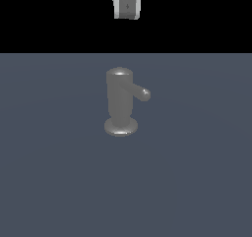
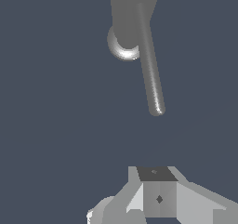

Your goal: Turn on the faucet by rotating a designated handle.

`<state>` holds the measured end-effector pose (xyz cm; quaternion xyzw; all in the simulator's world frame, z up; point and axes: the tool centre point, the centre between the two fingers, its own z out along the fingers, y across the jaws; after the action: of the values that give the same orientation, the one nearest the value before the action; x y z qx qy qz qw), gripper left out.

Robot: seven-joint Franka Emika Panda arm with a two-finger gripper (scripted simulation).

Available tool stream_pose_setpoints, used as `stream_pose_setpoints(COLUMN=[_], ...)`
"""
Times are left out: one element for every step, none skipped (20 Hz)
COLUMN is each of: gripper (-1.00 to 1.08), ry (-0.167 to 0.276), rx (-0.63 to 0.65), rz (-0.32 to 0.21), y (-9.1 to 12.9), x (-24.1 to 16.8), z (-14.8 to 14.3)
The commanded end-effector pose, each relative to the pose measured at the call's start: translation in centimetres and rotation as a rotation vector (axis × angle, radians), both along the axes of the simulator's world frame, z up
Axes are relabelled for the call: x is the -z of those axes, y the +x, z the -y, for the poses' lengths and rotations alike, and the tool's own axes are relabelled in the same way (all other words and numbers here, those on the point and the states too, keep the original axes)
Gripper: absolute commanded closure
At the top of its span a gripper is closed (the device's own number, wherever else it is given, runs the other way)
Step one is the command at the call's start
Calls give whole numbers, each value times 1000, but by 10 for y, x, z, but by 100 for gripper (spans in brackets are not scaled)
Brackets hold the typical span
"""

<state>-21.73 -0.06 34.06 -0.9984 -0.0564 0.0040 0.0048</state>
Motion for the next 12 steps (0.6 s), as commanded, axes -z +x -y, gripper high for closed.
stream_pose_setpoints(gripper=[108, 108, 108, 108, 108, 108, 108, 108, 108, 108, 108, 108], ry=[-1, -2, -2, -3, -4, -4, -5, -5, -5, -6, -6, -7], rx=[-25, -34, -43, -52, -62, -70, -78, -86, -93, -100, -106, -112], rz=[2, 3, 3, 4, 4, 5, 5, 6, 6, 6, 7, 7], y=[5, 8, 10, 12, 14, 17, 19, 21, 23, 25, 26, 28], x=[20, 27, 35, 42, 50, 57, 63, 70, 76, 81, 86, 91], z=[-2, -3, -4, -5, -6, -6, -7, -8, -9, -10, -10, -11])
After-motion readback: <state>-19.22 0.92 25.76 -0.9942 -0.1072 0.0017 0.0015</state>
